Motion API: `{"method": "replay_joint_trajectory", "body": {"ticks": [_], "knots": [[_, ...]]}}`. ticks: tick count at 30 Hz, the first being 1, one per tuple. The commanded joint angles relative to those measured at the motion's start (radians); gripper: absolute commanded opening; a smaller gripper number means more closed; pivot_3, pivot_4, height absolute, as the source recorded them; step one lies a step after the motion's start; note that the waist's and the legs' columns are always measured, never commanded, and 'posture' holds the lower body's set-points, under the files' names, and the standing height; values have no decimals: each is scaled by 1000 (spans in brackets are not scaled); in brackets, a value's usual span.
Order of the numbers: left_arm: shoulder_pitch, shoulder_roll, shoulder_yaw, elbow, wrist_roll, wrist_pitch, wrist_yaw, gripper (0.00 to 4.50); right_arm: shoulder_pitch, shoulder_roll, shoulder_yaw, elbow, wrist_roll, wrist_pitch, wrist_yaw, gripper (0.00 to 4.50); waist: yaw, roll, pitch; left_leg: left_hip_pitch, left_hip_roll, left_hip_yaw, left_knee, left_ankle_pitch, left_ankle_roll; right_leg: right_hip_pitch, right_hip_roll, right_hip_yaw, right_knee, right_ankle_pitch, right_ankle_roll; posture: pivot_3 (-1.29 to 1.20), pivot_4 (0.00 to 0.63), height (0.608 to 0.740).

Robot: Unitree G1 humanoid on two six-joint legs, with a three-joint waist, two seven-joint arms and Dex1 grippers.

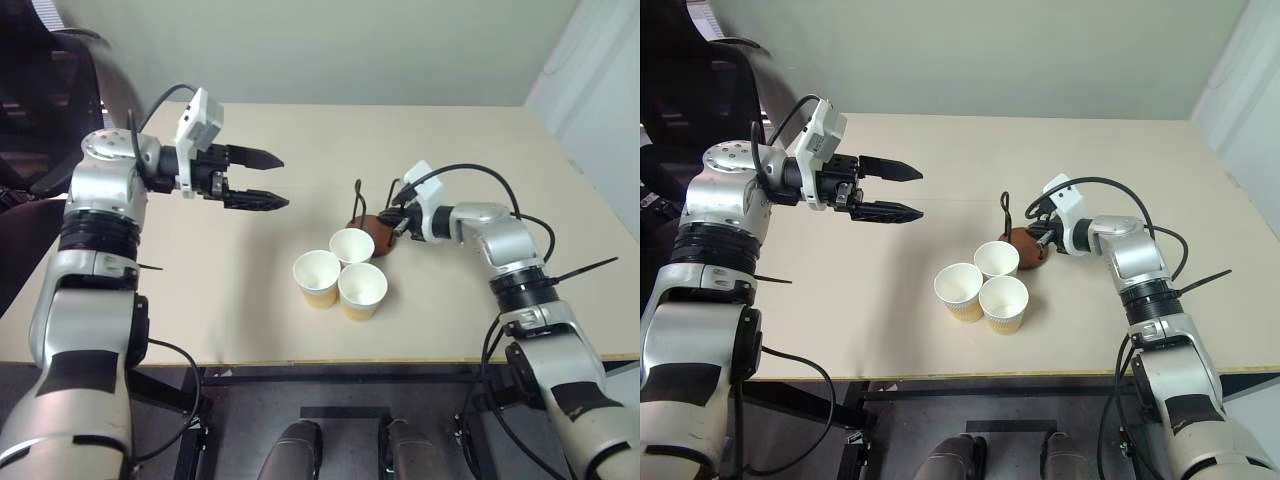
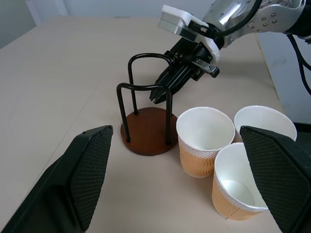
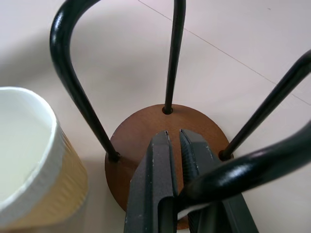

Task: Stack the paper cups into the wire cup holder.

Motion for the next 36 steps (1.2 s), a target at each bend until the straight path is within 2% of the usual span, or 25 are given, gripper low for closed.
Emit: {"method": "replay_joint_trajectory", "body": {"ticks": [1,35,36], "knots": [[-9,25,33,-33,-6,1,-34,4500,-41,5,0,-3,-7,-32,11,54,0,0,0,0,0,0,0,0,0,0,0,0,0,0,0,0,150,740],[13,23,55,-75,-1,32,-34,4500,-166,102,19,277,-106,-201,9,54,-1,0,0,-2,0,-1,0,-1,-2,-3,0,0,0,1,-3,0,150,740],[14,23,56,-76,-1,33,-34,4500,-167,103,18,281,-106,-201,13,295,-1,0,0,-2,0,-1,0,-1,-2,-3,0,0,0,1,-3,0,150,740]]}}
